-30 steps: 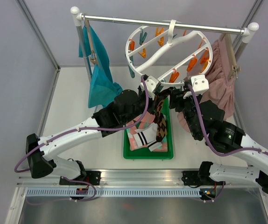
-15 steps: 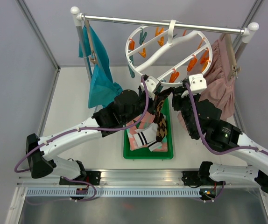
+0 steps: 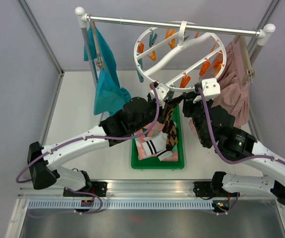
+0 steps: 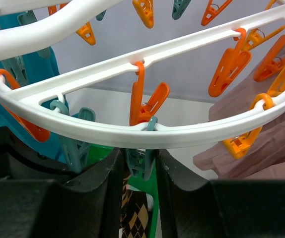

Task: Clip the socks to the hanger
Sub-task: Clamp the sock onto the hanger.

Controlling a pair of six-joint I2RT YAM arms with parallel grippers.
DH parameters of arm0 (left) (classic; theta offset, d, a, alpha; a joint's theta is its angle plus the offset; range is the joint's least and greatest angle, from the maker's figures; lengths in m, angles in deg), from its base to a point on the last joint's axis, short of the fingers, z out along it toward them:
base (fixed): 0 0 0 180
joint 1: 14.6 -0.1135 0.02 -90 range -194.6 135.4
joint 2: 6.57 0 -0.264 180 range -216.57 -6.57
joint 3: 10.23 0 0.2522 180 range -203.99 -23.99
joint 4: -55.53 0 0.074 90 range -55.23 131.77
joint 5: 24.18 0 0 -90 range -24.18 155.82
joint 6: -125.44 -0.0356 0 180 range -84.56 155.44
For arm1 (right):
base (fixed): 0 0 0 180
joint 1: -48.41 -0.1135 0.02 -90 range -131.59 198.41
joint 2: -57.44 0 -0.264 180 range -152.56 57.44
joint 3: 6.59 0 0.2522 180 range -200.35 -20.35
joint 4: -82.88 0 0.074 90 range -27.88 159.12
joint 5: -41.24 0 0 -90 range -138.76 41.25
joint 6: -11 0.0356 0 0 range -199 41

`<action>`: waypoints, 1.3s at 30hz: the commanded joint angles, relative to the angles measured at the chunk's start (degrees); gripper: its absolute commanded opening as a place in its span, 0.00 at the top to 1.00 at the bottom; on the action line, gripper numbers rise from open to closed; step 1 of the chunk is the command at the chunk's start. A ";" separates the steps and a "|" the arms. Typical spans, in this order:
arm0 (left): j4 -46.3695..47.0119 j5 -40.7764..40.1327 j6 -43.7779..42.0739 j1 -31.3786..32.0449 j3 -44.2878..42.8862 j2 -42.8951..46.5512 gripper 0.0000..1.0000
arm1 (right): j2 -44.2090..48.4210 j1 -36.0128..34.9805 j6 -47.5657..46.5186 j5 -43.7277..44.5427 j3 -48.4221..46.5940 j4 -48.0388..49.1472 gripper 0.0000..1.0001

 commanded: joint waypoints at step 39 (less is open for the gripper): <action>2.76 3.75 3.62 -0.28 -1.59 0.85 0.98 | -1.14 -0.17 4.14 1.76 -0.90 0.06 1.00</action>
